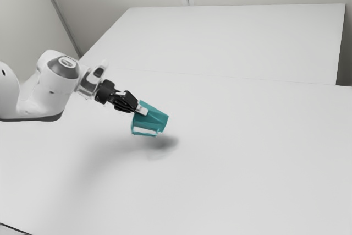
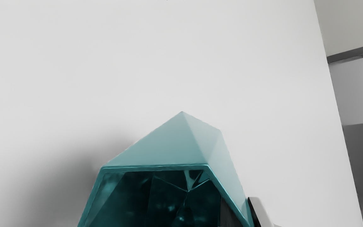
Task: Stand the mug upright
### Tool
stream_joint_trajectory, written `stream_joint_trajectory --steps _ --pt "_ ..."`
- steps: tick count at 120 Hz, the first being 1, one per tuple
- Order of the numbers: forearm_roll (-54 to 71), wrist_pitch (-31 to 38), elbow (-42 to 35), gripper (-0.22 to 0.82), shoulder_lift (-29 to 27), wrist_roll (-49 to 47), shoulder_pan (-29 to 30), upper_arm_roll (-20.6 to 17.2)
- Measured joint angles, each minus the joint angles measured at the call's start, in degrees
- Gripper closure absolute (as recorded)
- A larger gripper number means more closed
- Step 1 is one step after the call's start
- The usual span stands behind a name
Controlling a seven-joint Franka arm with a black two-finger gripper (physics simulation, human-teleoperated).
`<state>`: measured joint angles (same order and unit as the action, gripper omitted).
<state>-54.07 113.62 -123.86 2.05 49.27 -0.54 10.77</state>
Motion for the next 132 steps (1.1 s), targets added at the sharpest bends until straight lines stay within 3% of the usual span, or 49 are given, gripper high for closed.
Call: stream_joint_trajectory --steps 24,47,89,132 --pt "28.60 0.02 9.35 0.78 -0.95 -7.11 2.21 -3.30" --pt "46.22 2.19 10.72 0.78 -0.57 -16.45 3.20 -7.08" --pt "49.34 11.82 5.44 0.79 0.68 -28.27 -4.02 -8.58" --pt "50.16 14.94 5.44 0.78 3.50 -35.27 -1.63 -9.26"
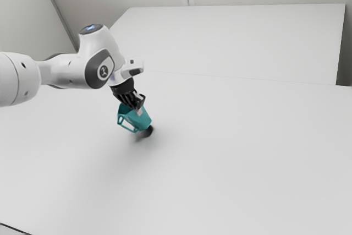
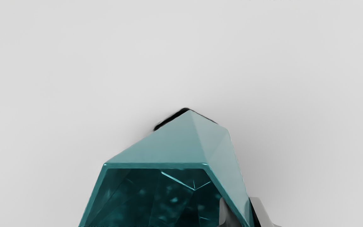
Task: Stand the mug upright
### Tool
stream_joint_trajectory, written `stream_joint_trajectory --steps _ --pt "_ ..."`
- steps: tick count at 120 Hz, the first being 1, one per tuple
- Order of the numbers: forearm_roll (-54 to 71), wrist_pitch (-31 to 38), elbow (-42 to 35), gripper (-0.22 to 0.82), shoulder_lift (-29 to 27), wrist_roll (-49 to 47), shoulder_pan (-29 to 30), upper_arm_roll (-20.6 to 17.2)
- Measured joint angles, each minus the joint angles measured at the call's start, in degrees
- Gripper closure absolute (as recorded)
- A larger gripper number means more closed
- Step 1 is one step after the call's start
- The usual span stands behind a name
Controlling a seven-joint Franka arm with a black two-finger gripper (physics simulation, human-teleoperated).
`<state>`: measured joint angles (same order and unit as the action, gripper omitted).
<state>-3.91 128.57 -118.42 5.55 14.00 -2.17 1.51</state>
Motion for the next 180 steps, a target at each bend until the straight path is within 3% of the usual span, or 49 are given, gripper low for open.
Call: stream_joint_trajectory --steps 61,86,102,140,180 --pt "1.35 0.85 1.78 0.75 5.27 -4.90 -0.86 -0.49" --pt "0.80 0.60 2.81 0.35 4.81 -5.08 -0.85 -1.24" --pt "0.69 -0.23 4.37 0.19 2.94 -4.89 -0.77 -1.33" --pt "0.62 -18.08 24.69 0.04 2.41 -3.19 0.27 -0.64" --pt "1.62 -27.99 28.81 0.01 1.73 -0.98 0.34 -0.37"
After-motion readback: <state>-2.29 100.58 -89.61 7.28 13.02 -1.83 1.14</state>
